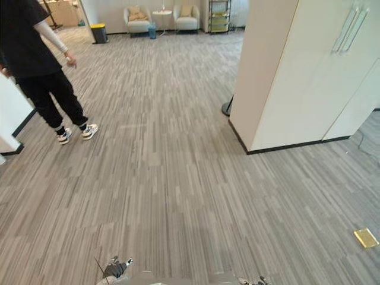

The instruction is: Organize washtable

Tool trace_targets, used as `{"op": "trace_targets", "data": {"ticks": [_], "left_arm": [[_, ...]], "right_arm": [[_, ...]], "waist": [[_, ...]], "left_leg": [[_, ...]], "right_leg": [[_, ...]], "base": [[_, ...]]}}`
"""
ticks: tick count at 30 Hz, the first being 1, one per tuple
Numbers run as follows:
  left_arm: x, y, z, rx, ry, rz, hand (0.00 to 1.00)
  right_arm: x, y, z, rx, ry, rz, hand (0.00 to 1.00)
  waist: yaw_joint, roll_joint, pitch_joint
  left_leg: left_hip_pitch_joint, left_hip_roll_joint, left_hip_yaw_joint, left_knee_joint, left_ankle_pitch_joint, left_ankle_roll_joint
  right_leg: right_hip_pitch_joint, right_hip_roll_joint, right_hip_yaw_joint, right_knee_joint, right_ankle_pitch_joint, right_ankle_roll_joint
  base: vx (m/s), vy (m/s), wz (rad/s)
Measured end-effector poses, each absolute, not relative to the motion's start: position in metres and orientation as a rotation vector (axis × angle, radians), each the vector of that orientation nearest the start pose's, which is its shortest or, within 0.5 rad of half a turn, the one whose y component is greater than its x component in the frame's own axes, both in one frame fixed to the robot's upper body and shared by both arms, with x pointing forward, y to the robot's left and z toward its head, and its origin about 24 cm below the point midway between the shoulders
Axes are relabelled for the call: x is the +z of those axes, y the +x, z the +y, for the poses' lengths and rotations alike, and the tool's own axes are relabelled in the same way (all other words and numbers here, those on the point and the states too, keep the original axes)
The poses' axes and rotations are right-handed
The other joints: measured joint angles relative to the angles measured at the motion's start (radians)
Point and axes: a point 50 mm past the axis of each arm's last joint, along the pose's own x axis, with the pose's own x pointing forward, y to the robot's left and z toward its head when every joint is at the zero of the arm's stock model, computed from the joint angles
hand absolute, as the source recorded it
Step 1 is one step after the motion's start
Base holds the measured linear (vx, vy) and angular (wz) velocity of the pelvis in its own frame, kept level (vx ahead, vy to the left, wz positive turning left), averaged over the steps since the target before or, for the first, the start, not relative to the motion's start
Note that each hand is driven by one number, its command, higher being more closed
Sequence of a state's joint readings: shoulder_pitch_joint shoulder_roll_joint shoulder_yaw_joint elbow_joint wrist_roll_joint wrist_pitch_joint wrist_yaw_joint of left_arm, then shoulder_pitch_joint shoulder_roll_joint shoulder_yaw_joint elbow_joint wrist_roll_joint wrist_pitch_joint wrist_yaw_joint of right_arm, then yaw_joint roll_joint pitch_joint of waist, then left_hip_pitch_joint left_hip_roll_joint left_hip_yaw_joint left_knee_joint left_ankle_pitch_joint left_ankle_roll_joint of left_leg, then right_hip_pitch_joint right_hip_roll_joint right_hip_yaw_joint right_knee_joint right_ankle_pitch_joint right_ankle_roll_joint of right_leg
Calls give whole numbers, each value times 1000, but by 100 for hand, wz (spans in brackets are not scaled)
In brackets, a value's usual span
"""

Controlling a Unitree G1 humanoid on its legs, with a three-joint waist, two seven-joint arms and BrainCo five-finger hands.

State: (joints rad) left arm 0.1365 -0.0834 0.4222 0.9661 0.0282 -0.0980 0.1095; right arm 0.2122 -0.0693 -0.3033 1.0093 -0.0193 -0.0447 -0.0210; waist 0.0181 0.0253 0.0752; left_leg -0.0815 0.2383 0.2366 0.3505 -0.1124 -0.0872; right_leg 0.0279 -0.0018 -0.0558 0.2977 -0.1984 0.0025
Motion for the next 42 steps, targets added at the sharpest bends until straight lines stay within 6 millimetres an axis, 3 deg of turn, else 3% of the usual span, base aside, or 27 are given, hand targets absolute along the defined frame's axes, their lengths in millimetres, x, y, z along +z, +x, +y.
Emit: {"op": "trace_targets", "data": {"ticks": [2, 5, 6, 17, 21, 24, 27, 28, 29, 30, 31, 32, 33, 34, 36, 37, 39, 40, 41, 42], "left_arm": [[-160, 79, 197, 506, -145, 1030, 0], [-160, 79, 199, 482, -119, 1040, 0], [-165, 77, 195, 370, -41, 1092, 0], [-164, 80, 192, 373, -48, 1073, 0], [-161, 89, 194, 382, -48, 1037, 0], [-155, 103, 199, 392, -39, 968, 0], [-152, 109, 201, 408, -40, 950, 0], [-152, 111, 201, 394, -28, 944, 0], [-151, 112, 200, 387, -26, 941, 0], [-152, 111, 197, 378, -29, 951, 0], [-153, 111, 197, 375, -24, 952, 0], [-152, 111, 198, 374, -20, 954, 0], [-153, 110, 199, 376, -18, 959, 0], [-153, 109, 201, 380, -12, 965, 0], [-152, 112, 201, 369, 2, 957, 0], [-151, 119, 195, 348, 2, 946, 0], [-151, 121, 189, 334, -9, 944, 0], [-153, 120, 182, 326, -24, 954, 0], [-155, 116, 175, 317, -37, 970, 0], [-155, 115, 174, 314, -39, 973, 0]], "right_arm": [[-165, 42, -209, -376, 79, 1164, 0], [-167, 37, -206, -377, 89, 1177, 0], [-172, 23, -210, -377, 83, 1261, 0], [-170, 30, -209, -353, 43, 1228, 0], [-168, 42, -207, -329, -4, 1188, 0], [-166, 57, -206, -310, -14, 1147, 0], [-163, 59, -209, -336, -2, 1122, 0], [-163, 56, -208, -354, 14, 1123, 0], [-163, 51, -209, -370, 26, 1127, 0], [-162, 52, -211, -386, 34, 1115, 0], [-162, 52, -211, -398, 45, 1109, 0], [-160, 53, -211, -429, 71, 1088, 0], [-160, 51, -212, -445, 79, 1086, 0], [-161, 49, -208, -464, 107, 1084, 0], [-162, 47, -204, -482, 132, 1083, 0], [-161, 47, -204, -483, 132, 1079, 0], [-162, 45, -205, -485, 130, 1087, 0], [-162, 44, -208, -489, 123, 1093, 0], [-161, 43, -212, -488, 109, 1096, 0], [-162, 41, -209, -485, 112, 1106, 0]], "waist": [[-6, -44, -24], [-4, -59, -37], [-32, -36, -27], [-30, -45, -23], [-9, -62, -3], [1, -69, 36], [9, -67, 42], [12, -73, 38], [10, -71, 37], [22, -75, 39], [23, -79, 41], [18, -86, 43], [11, -88, 41], [0, -84, 43], [-6, -94, 43], [-22, -89, 42], [-39, -78, 46], [-47, -59, 52], [-58, -33, 49], [-61, -42, 42]], "left_leg": [[58, -57, 36, -109, 24, 4], [76, -95, 40, -164, 35, 18], [199, -203, -22, -453, 178, 45], [167, -185, 12, -451, 173, 42], [134, -175, 15, -434, 168, 43], [0, -161, 9, -227, 63, 59], [-84, -136, 20, -20, -58, 64], [-85, -141, 69, 59, -118, 82], [-78, -142, 80, 73, -148, 90], [-68, -165, 69, 96, -200, 94], [-51, -178, 61, 97, -214, 99], [-5, -197, 34, 83, -235, 115], [29, -203, 21, 71, -243, 125], [87, -205, -19, 44, -264, 127], [151, -202, -65, -23, -273, 127], [184, -197, -112, -79, -275, 125], [219, -188, -147, -116, -275, 120], [273, -172, -159, -161, -276, 120], [338, -150, -168, -205, -276, 119], [374, -155, -186, -191, -275, 119]], "right_leg": [[15, -52, 8, -37, 6, 21], [36, -82, 0, -78, 21, 45], [74, -103, 58, -178, 49, 81], [33, -93, 62, -178, 53, 77], [3, -88, 55, -171, 52, 75], [-42, -118, -14, -125, 11, 90], [-36, -154, -95, -67, -54, 113], [-7, -194, -137, -24, -85, 141], [-12, -207, -143, 50, -98, 148], [-99, -249, -120, 297, -102, 145], [-147, -266, -96, 421, -71, 95], [-230, -276, -37, 625, 57, 2], [-268, -267, 0, 705, 128, 20], [-333, -211, 38, 833, 67, 83], [-419, -139, 15, 835, -4, 86], [-504, -100, -16, 733, -29, 86], [-553, -79, -38, 594, -25, 80], [-571, -61, -56, 474, -13, 62], [-587, -40, -75, 300, 25, 39], [-585, -33, -76, 157, 92, 16]], "base": [[323, 133, -20], [206, 84, 11], [0, 0, 5], [-1, -3, -4], [7, -16, 0], [13, -7, 29], [154, 68, 57], [306, 158, 58], [373, 199, 58], [247, 145, 37], [317, 199, 46], [293, 166, 42], [545, 191, 63], [490, 117, 55], [605, 68, 80], [635, 20, 103], [492, -18, 86], [590, -66, 76], [787, -109, 87], [807, -138, 79]]}}
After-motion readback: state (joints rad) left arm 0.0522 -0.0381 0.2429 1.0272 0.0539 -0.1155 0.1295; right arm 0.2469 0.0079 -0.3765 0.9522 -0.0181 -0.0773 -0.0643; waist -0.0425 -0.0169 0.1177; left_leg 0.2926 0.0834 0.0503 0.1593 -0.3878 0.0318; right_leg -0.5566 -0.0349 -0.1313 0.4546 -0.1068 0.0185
